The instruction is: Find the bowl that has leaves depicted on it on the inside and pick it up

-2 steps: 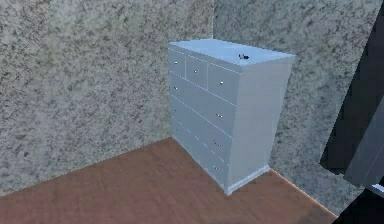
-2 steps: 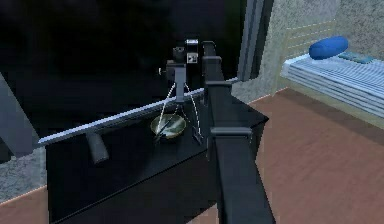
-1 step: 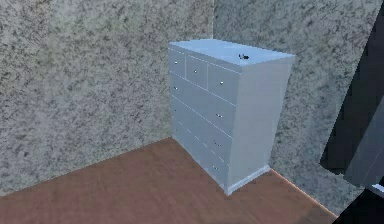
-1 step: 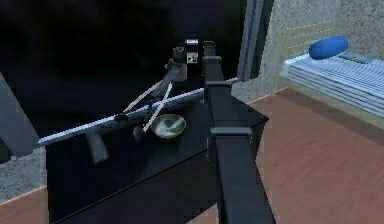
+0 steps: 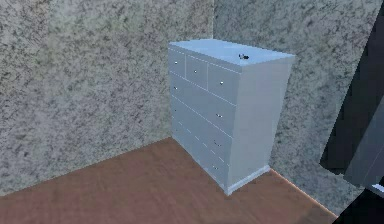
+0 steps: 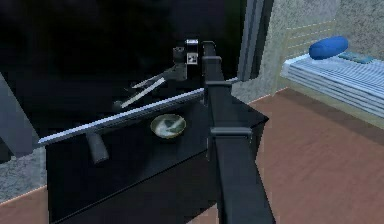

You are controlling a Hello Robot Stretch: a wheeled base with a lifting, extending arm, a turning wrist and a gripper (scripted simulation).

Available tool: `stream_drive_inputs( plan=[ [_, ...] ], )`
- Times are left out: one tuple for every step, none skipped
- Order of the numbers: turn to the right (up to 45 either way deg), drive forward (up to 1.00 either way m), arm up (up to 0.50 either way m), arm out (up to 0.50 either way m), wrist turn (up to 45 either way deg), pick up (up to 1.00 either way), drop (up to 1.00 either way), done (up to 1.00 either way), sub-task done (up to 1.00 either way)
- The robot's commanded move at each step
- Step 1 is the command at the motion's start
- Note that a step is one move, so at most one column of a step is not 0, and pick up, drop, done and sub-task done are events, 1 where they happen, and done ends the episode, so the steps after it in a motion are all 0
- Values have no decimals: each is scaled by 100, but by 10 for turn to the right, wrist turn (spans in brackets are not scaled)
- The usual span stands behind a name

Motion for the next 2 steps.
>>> stream_drive_inputs(
  plan=[
    [0, 0, 0, 0, 450, 0, 0, 0, 0],
    [0, 0, 0, 0, 150, 0, 0, 0, 0]
  ],
)
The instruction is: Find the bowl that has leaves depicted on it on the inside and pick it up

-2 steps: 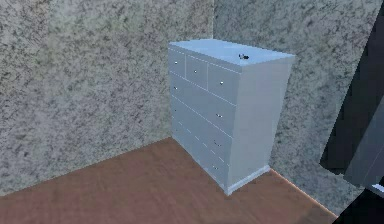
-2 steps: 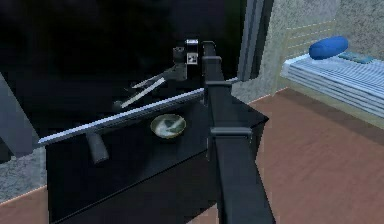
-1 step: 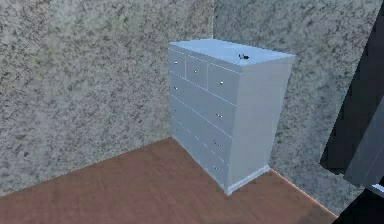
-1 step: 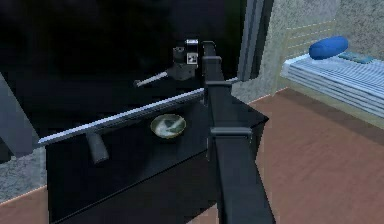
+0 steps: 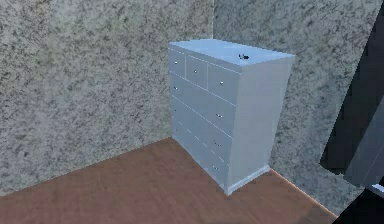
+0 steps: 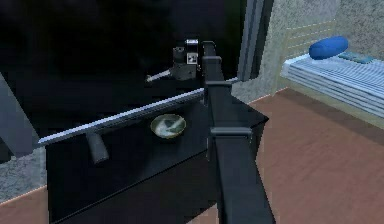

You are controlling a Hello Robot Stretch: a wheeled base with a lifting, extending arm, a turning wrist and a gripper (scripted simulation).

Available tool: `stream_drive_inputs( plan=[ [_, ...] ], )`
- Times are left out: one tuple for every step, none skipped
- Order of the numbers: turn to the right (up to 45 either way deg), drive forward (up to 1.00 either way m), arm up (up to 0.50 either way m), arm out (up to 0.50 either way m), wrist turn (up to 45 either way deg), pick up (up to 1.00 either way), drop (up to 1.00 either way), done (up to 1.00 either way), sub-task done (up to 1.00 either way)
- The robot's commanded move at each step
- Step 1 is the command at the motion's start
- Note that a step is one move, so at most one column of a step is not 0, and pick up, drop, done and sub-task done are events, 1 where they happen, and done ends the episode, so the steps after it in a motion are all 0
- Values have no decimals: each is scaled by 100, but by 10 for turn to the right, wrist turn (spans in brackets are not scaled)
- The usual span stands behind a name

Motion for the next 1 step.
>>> stream_drive_inputs(
  plan=[
    [0, 0, -30, 0, 0, 0, 0, 0, 0]
  ],
)
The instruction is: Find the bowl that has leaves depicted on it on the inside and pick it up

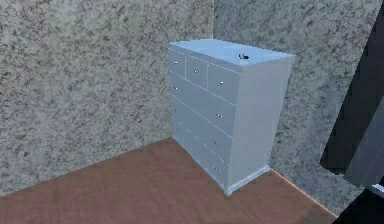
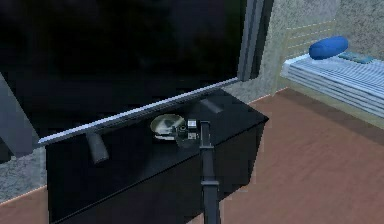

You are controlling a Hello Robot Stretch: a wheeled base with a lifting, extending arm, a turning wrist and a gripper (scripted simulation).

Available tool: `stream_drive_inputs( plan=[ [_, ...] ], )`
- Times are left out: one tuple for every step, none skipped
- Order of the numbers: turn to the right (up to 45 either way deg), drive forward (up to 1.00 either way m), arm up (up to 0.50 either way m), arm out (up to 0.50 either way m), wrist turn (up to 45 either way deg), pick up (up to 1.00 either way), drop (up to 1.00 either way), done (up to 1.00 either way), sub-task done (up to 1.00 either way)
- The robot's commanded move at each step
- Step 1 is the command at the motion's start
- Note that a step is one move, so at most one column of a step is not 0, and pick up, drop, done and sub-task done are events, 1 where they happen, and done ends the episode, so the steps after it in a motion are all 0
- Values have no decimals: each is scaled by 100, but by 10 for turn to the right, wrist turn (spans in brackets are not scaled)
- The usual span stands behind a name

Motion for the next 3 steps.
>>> stream_drive_inputs(
  plan=[
    [0, 0, 0, 0, 0, 100, 0, 0, 0],
    [0, 0, 10, 0, 0, 0, 0, 0, 0],
    [0, 0, 0, 0, 0, 0, 0, 100, 0]
  ],
)
